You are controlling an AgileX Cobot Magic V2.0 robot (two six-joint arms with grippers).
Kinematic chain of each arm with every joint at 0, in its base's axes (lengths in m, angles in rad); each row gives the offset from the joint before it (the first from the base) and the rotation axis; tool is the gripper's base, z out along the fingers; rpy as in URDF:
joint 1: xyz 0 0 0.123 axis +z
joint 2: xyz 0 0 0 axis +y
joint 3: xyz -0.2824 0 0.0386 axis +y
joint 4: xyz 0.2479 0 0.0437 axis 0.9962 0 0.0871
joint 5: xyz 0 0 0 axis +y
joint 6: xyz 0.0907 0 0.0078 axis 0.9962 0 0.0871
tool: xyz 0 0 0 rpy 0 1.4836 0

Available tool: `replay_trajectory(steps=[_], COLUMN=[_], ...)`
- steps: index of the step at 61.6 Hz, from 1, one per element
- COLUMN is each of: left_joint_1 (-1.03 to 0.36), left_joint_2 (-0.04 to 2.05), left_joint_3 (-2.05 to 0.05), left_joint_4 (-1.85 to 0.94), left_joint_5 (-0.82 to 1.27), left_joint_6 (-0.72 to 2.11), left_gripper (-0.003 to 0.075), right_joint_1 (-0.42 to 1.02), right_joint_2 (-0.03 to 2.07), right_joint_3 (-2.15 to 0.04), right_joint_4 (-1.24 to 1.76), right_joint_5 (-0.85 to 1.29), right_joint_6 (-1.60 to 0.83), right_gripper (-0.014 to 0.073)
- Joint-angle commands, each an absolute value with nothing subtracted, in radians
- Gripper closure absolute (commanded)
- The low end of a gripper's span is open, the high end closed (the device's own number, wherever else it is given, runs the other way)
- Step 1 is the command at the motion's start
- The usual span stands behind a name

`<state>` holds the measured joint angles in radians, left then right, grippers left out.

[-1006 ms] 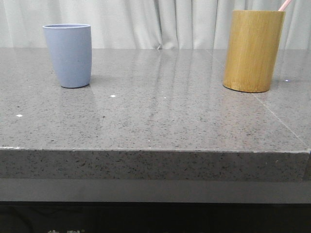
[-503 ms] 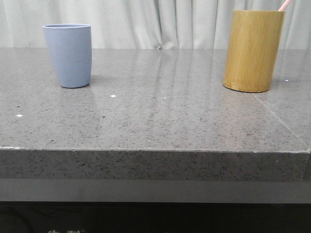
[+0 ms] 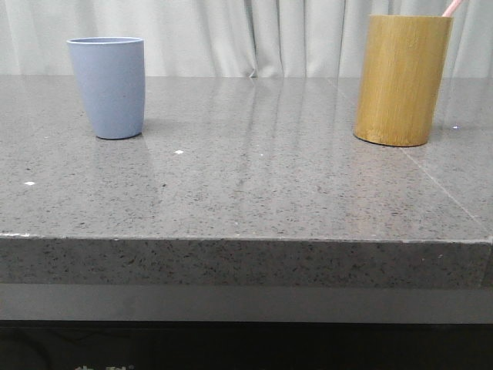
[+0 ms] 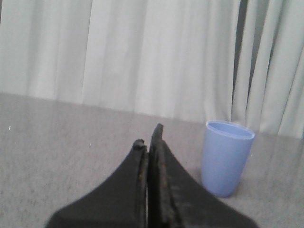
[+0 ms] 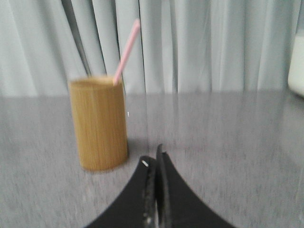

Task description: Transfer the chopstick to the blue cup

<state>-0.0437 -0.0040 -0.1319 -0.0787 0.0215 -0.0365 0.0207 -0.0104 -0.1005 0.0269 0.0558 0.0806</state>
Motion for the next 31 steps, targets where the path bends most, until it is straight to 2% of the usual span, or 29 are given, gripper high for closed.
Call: replay_trajectory(steps=[1, 19, 31], left_joint_1=[-0.044, -0.044, -0.044], left_joint_2=[-0.009, 0.251, 0.426], left_joint_3=[-0.274, -0.731, -0.870], left_joint_4=[-0.085, -0.078, -0.078], left_joint_5=[0.000, 0.354, 0.484], left_joint_6=[-0.045, 0.029, 0.029], left_gripper=[0.0739, 0.0739, 0.0739], right_joint_1=[0.016, 0.016, 0.016], right_joint_2=[-0.025, 0.137, 0.316], right_joint_3=[-0.229, -0.580, -0.732], right_joint_4=[0.022, -0.052, -0.051], right_joint_5=[0.041, 0.307, 0.444], right_joint_6=[0.083, 0.082, 0.082], right_gripper=[0.0660, 0.0660, 0.0660])
